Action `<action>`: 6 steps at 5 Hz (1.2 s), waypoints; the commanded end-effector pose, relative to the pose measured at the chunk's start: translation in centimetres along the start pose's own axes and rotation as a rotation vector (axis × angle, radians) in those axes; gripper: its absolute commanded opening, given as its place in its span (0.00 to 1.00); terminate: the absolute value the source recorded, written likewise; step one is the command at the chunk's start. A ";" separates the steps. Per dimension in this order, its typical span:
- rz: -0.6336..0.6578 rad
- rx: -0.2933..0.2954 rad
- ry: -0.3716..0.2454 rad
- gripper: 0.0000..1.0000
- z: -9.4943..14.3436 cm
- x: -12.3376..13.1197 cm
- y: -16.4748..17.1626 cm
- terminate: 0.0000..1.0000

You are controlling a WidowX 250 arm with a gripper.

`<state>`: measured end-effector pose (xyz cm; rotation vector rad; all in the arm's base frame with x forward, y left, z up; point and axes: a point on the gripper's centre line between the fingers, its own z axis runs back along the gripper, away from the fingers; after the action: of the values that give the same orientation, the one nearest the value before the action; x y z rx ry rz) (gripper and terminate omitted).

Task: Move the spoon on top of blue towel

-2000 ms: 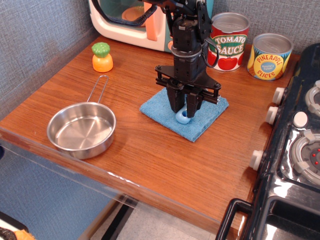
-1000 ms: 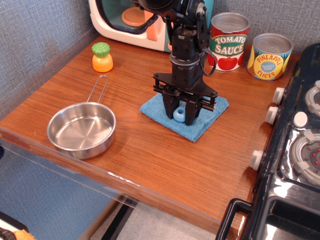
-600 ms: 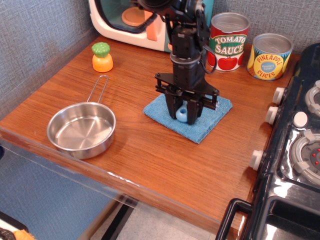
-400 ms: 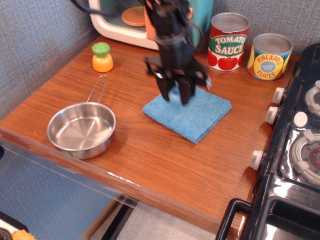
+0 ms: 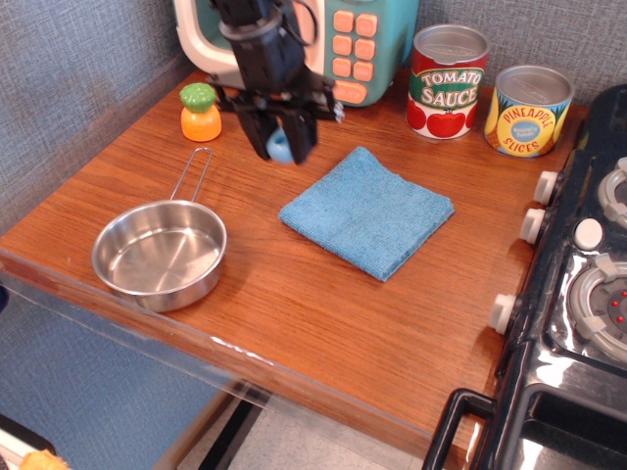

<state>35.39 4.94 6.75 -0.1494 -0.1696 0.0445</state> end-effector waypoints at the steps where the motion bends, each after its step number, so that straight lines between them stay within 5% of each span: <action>1: -0.022 0.140 0.000 0.00 -1.1 3.7 1.4 0.00; 3: -0.090 0.257 0.093 0.00 -2.2 4.5 2.9 0.00; 4: -0.088 0.226 0.104 0.00 -2.0 4.0 4.1 0.00; 5: -0.099 0.191 0.117 1.00 -2.1 3.9 4.3 0.00; 6: -0.120 0.189 0.126 1.00 -2.1 3.9 4.0 0.00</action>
<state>39.13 8.58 2.57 0.0264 0.0015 -0.0621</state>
